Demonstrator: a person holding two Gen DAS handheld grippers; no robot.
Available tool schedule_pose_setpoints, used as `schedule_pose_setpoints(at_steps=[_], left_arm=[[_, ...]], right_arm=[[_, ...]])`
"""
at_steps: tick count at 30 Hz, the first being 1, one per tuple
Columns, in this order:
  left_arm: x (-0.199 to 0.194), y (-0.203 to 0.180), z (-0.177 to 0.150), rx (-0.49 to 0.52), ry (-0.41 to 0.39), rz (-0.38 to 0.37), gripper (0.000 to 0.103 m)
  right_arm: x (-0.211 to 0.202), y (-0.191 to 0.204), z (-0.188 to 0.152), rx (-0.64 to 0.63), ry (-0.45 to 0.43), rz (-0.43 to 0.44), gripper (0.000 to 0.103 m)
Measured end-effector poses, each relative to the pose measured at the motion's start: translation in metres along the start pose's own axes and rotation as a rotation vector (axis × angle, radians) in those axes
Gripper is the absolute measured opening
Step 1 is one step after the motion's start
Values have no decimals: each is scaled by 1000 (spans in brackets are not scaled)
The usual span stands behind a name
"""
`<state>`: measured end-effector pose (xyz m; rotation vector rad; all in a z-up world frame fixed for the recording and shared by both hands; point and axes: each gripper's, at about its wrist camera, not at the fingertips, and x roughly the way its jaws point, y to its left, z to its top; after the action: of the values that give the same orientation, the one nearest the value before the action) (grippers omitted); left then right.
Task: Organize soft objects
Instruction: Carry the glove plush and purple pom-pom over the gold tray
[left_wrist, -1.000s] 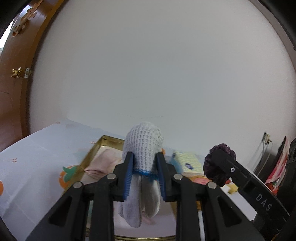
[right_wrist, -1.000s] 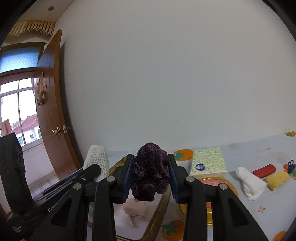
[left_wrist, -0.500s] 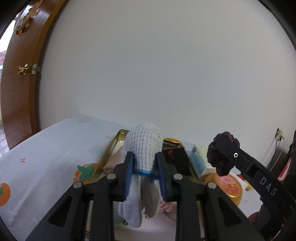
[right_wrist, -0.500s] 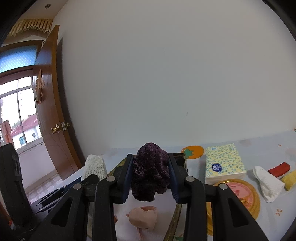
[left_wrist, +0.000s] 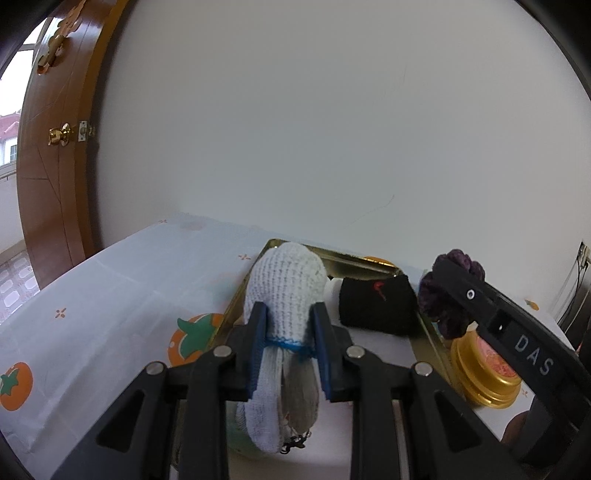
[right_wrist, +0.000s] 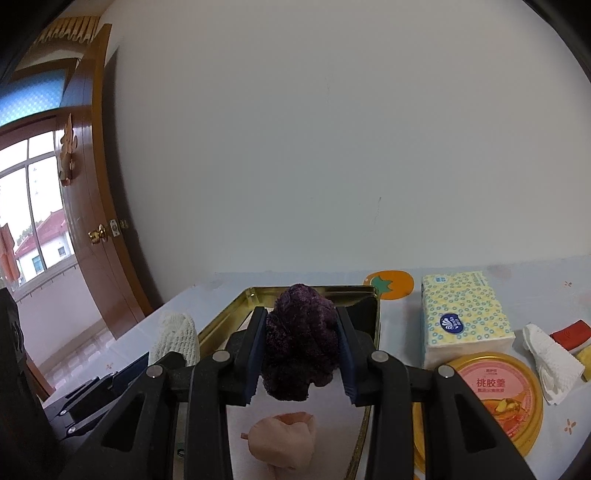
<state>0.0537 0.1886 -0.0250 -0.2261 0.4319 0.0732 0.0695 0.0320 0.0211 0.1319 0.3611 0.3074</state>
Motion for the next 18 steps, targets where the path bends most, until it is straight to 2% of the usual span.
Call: schedule_pose_setpoints(at_steps=[6, 18], left_arm=[[2, -1, 2, 3, 13, 15, 23], [5, -10, 3, 40, 28, 43, 23]], right_arm=[[6, -3, -1, -3, 37, -7, 39], [8, 4, 1, -12, 49, 19, 39]])
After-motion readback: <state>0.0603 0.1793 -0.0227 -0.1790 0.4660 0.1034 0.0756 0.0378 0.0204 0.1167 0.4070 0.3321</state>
